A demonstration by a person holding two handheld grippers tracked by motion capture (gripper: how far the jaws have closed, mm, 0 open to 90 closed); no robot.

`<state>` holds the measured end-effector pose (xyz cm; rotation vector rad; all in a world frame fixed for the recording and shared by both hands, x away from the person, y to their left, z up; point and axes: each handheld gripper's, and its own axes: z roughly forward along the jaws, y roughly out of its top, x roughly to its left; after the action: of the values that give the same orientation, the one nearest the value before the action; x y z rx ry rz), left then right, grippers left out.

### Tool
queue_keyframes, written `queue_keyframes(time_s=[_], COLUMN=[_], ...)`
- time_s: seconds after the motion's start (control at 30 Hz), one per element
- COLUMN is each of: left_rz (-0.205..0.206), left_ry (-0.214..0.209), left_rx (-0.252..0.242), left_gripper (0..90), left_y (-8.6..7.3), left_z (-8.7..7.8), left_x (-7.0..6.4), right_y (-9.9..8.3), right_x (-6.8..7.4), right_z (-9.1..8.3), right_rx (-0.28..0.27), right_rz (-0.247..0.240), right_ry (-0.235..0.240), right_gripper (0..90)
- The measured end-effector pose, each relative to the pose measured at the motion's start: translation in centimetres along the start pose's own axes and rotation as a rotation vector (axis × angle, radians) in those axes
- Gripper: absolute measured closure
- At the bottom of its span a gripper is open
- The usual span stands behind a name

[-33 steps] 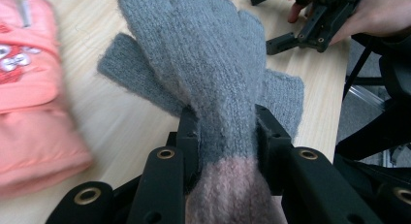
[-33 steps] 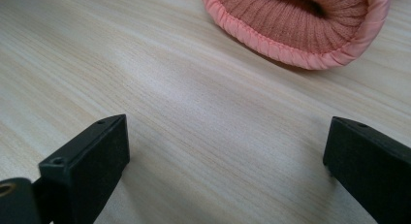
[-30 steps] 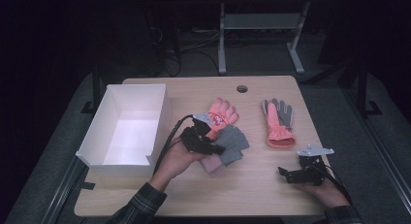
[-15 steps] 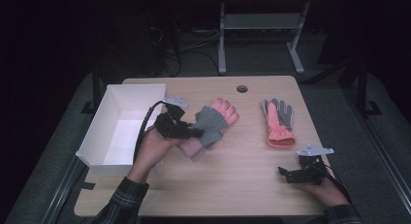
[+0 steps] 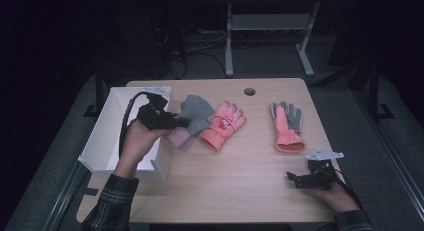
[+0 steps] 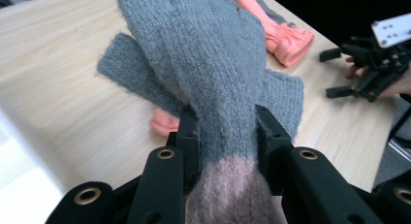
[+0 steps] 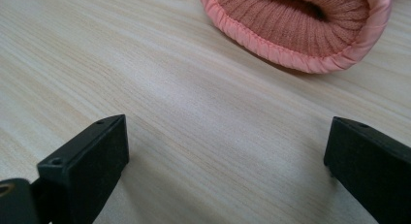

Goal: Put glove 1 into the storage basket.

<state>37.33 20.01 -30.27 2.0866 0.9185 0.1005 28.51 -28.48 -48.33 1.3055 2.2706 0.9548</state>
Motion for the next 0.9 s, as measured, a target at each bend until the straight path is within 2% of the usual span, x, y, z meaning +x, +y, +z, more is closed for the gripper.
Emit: queue_keyframes(time_s=[0.2,0.33,0.5,0.7,0.77,0.9], left_rz=[-0.023,-0.055,-0.098,-0.133,-0.151,-0.186], left_ry=[0.065,0.100,0.167,0.240,0.269,0.299], left_rx=[-0.037,-0.064,-0.081,-0.083,-0.083,-0.068], left_gripper=[68.8,68.8,68.8,68.8,68.8,68.8], left_y=[-0.3,-0.9,-1.8,-2.9,-3.3,-4.2], left_z=[-2.5,-3.8,-5.6,-6.9,-7.1,-7.0], left_x=[1.6,2.8,4.5,6.2,6.8,8.3], right_y=[0.0,0.0,0.0,0.0,0.0,0.0], right_x=[0.0,0.0,0.0,0.0,0.0,0.0], right_z=[0.0,0.0,0.0,0.0,0.0,0.0], right_rx=[0.000,0.000,0.000,0.000,0.000,-0.001], right_rz=[0.000,0.000,0.000,0.000,0.000,0.001], right_ry=[0.000,0.000,0.000,-0.001,-0.001,-0.001], right_gripper=[1.6,1.6,1.6,1.6,1.6,1.6])
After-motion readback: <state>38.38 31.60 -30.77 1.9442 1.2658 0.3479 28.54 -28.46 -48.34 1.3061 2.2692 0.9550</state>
